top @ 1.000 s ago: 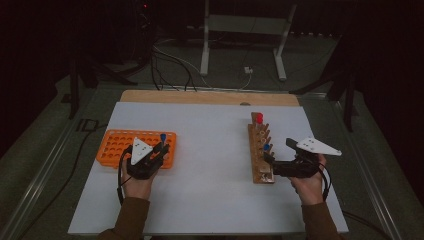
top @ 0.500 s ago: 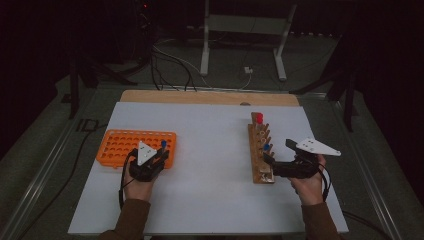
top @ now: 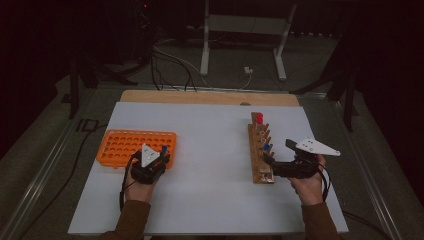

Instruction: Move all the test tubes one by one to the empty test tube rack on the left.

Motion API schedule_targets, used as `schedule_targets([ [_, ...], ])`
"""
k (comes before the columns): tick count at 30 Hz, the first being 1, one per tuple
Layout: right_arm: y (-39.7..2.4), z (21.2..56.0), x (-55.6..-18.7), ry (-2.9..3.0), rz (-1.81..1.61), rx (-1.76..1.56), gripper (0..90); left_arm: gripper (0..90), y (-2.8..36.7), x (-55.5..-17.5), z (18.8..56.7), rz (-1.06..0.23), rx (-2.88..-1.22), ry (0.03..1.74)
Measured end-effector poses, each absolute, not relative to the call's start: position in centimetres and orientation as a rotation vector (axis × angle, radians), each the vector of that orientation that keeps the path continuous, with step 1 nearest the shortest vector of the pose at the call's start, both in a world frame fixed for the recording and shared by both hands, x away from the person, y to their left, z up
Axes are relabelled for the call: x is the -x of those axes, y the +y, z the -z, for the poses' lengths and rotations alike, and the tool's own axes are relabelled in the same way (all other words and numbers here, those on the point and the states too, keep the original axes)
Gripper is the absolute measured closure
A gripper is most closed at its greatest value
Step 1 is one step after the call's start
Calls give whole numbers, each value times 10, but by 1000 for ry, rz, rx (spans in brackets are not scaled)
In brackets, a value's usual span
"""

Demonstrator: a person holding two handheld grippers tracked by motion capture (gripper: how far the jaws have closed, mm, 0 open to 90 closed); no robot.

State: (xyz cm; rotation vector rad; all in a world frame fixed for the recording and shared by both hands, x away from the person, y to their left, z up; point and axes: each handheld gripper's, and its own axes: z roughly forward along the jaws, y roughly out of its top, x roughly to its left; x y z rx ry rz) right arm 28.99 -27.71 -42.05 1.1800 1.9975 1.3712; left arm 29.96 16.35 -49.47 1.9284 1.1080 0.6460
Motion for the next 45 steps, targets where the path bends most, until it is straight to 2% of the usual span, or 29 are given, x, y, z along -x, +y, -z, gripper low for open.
schedule_targets([
  [4, -279, 421, -291, 1990, -1371, -1194, 1, 751, 165, -299, 495, -636, -1923, 1114],
  [8, -282, 419, -293, 1975, -1371, -1212, 2, 558, 167, -299, 493, -623, -1892, 1131],
  [9, -282, 419, -293, 1975, -1371, -1212, 2, 558, 167, -299, 492, -623, -1875, 1139],
  [10, -282, 419, -293, 1974, -1371, -1217, 2, 475, 169, -298, 491, -616, -1861, 1143],
  [12, -283, 419, -294, 1973, -1368, -1225, 14, 445, 171, -296, 489, -622, -1843, 1140],
  [13, -283, 421, -296, 1983, -1357, -1225, 31, 361, 171, -295, 487, -628, -1830, 1141],
  [15, -282, 421, -297, 1988, -1353, -1222, 35, 342, 173, -292, 484, -628, -1806, 1138],
  [17, -280, 425, -300, 2005, -1333, -1222, 53, 249, 175, -290, 482, -625, -1779, 1142],
  [19, -279, 427, -301, 2011, -1324, -1222, 60, 214, 176, -288, 480, -620, -1753, 1141],
  [20, -277, 430, -303, 2024, -1312, -1220, 80, 155, 176, -288, 479, -616, -1741, 1143],
  [21, -277, 430, -303, 2024, -1312, -1220, 80, 155, 176, -288, 478, -616, -1731, 1142],
  [23, -275, 434, -306, 2032, -1292, -1226, 122, 74, 175, -287, 475, -617, -1727, 1141],
  [24, -274, 435, -306, 2034, -1285, -1226, 155, 41, 175, -287, 474, -620, -1728, 1137],
  [25, -272, 438, -308, 2042, -1266, -1219, 234, 12, 174, -286, 471, -627, -1719, 1124],
  [26, -271, 439, -309, 2049, -1267, -1212, 291, 8, 174, -286, 471, -627, -1719, 1124],
  [27, -271, 439, -309, 2049, -1267, -1212, 291, 7, 173, -285, 470, -630, -1713, 1119],
  [30, -267, 444, -312, 2092, -1247, -1173, 481, 7, 172, -283, 468, -635, -1700, 1110],
  [35, -263, 452, -317, 2114, -1204, -1167, 710, 8, 174, -282, 467, -620, -1688, 1107],
  [39, -260, 455, -319, 2121, -1175, -1159, 755, 8, 174, -282, 466, -628, -1687, 1106],
  [45, -255, 457, -322, 2106, -1162, -1153, 761, 7, 172, -281, 467, -639, -1686, 1105],
])
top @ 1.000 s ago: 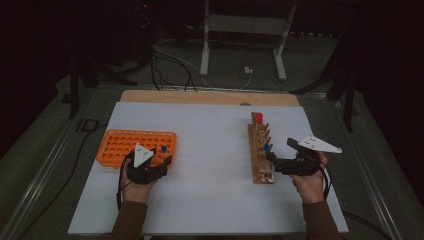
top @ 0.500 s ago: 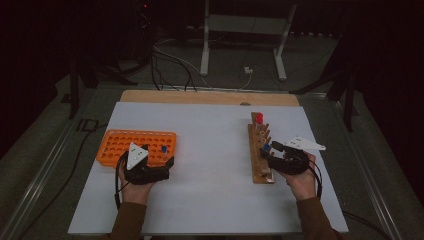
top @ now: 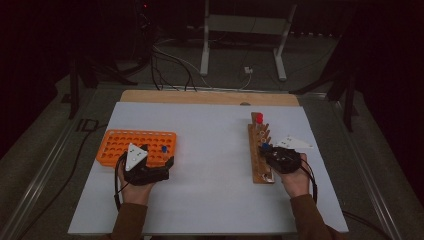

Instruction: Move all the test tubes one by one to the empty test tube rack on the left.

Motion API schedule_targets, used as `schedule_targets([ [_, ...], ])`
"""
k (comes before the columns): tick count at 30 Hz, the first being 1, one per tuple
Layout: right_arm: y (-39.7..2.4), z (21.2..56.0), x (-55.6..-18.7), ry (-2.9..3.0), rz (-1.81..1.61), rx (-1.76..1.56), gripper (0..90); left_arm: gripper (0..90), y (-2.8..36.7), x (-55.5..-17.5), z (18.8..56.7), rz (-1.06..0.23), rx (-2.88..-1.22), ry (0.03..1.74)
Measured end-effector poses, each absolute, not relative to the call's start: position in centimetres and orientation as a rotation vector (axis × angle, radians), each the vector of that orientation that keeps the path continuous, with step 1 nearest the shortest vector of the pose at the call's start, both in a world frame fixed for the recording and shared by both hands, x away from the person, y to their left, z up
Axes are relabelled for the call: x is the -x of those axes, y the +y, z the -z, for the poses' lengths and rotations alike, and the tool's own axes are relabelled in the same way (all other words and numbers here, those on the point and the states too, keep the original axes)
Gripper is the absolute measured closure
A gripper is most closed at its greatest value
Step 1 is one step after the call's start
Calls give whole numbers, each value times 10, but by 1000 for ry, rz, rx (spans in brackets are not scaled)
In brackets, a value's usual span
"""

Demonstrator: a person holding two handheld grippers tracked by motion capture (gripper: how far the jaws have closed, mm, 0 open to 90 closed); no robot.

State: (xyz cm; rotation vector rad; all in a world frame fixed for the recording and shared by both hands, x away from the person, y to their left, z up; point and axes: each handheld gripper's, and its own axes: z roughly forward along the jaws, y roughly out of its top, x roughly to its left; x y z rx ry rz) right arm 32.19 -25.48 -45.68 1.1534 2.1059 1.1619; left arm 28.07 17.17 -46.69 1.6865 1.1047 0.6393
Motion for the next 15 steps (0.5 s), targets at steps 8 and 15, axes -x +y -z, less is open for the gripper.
schedule_targets([
  [8, -253, 459, -323, 2103, -1144, -1161, 769, 7, 171, -280, 467, -640, -1696, 1103],
  [15, -254, 453, -319, 2095, -1156, -1158, 769, 8, 169, -280, 467, -647, -1712, 1093],
])
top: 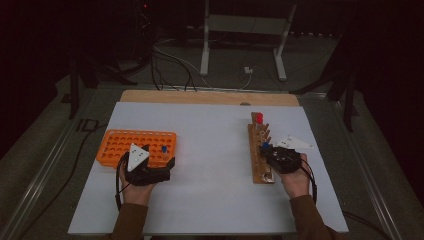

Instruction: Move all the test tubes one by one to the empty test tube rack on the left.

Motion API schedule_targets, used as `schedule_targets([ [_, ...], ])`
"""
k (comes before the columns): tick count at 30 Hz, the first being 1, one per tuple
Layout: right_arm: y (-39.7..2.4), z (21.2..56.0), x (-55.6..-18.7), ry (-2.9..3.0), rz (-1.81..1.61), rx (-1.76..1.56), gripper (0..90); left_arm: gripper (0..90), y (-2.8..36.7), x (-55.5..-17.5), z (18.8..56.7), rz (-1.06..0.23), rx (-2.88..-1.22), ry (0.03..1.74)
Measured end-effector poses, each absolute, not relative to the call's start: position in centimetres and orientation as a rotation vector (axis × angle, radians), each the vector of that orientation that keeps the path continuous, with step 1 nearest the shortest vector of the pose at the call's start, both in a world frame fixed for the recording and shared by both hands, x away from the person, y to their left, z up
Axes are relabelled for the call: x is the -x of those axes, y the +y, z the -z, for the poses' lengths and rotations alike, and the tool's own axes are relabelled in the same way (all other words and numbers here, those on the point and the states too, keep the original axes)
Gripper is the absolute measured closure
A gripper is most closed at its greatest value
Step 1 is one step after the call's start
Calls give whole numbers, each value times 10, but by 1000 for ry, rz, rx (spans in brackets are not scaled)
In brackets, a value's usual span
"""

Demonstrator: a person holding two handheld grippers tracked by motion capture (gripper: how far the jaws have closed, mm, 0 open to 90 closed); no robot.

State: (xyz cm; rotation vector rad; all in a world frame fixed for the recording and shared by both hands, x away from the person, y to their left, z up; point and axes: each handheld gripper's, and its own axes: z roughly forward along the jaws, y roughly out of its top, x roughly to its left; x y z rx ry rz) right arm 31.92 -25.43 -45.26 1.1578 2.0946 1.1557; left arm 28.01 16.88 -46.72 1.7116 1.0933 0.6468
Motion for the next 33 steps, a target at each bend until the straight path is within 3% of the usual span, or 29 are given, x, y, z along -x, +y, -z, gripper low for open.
schedule_targets([
  [23, -261, 395, -310, 2064, -1254, -1099, 770, 8, 151, -279, 456, -656, -1739, 1033],
  [33, -242, 395, -311, 2128, -1293, -1062, 770, 11, 118, -283, 444, -647, -1785, 930],
])
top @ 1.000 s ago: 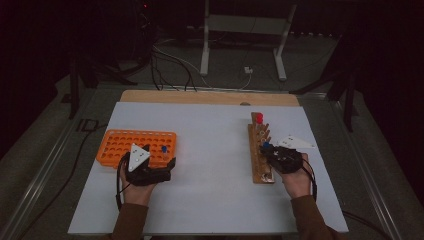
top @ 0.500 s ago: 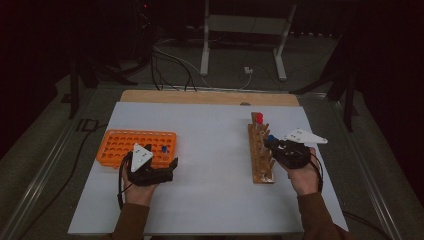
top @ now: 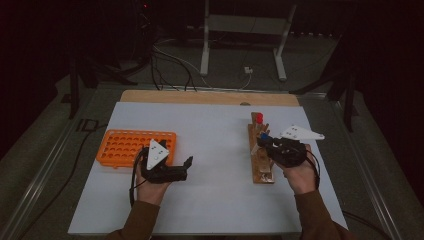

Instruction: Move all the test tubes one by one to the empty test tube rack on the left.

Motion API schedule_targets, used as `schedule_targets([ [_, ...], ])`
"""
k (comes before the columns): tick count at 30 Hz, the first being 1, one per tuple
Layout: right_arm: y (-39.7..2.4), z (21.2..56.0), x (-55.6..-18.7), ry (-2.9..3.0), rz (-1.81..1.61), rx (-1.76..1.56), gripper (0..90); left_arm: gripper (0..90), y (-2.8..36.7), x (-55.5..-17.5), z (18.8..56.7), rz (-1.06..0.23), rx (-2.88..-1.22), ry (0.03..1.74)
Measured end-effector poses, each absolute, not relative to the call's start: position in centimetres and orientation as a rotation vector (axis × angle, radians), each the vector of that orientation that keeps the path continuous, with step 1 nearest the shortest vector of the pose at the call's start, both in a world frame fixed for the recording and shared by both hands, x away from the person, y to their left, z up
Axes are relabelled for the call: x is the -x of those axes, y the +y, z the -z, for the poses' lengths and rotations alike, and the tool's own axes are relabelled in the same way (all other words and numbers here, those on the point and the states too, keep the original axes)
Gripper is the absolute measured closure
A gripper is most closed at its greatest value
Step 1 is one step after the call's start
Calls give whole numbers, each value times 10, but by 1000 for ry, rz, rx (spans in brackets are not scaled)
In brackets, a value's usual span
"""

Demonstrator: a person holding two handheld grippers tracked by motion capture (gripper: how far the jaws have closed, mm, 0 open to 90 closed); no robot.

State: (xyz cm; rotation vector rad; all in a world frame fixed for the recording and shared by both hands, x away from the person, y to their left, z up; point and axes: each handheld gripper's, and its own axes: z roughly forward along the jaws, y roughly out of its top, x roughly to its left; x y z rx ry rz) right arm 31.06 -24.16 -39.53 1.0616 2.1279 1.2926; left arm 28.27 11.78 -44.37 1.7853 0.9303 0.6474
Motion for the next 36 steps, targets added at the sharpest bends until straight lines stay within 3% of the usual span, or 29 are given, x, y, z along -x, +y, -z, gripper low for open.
schedule_targets([
  [13, -208, 404, -311, 2213, -1333, -1014, 769, 78, 62, -291, 450, -546, -1861, 806],
  [19, -193, 408, -311, 2250, -1370, -1000, 768, 183, 40, -292, 450, -510, -1877, 761],
  [23, -187, 409, -310, 2263, -1378, -992, 768, 297, 26, -292, 453, -494, -1885, 732],
  [25, -183, 410, -309, 2276, -1384, -983, 768, 441, 22, -292, 454, -489, -1892, 715],
  [26, -183, 410, -309, 2276, -1384, -983, 768, 441, 20, -292, 454, -483, -1889, 711],
  [27, -181, 411, -309, 2284, -1391, -982, 768, 511, 18, -292, 454, -478, -1890, 702],
  [36, -176, 413, -309, 2300, -1402, -980, 768, 670, 12, -293, 455, -467, -1889, 689],
])
